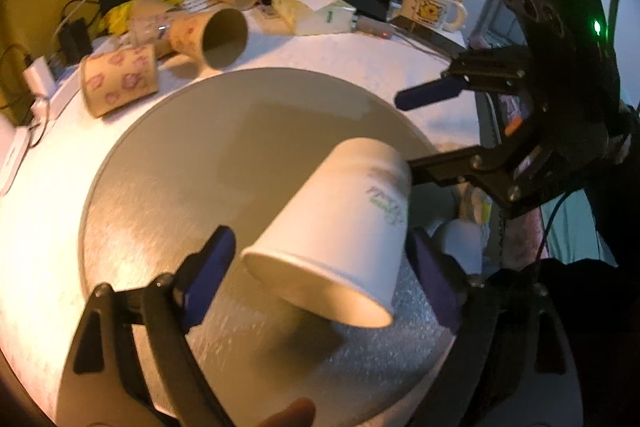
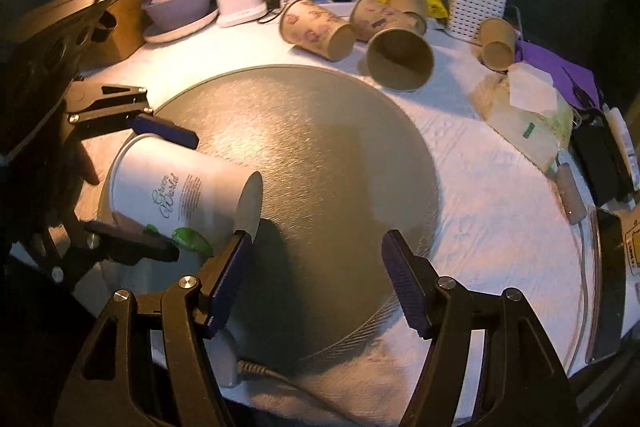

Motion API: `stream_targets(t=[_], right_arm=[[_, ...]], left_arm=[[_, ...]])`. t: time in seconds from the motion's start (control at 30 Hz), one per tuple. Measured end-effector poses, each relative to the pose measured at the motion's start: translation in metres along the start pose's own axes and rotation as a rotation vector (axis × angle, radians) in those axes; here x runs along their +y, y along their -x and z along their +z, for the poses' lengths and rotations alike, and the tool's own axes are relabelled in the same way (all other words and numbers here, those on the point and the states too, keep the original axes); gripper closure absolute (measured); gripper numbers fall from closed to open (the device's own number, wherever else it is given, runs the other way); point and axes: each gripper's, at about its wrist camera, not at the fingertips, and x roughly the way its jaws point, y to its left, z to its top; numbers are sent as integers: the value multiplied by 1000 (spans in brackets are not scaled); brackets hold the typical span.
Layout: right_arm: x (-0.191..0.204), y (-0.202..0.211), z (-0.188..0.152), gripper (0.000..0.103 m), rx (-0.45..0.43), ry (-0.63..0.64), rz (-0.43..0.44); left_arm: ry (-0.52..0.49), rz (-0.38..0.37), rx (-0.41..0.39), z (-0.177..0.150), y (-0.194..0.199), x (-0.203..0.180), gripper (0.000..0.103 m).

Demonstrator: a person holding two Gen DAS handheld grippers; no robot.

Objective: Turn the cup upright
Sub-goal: 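Carry the white cup over the mat and rotate it rim-up with the right gripper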

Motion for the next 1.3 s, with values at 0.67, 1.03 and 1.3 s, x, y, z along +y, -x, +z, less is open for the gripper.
stream_targets(t=[0.67, 1.03, 1.3], right_arm=[[70, 5, 42, 22, 31, 410, 148], [113, -43, 60, 22, 196, 636, 156], [124, -71, 62, 22, 300, 706, 128]], left_arm=[[348, 77, -84, -75, 49, 46, 10], [469, 134, -123, -104, 62, 73, 10], [476, 125, -136, -108, 62, 78, 10]])
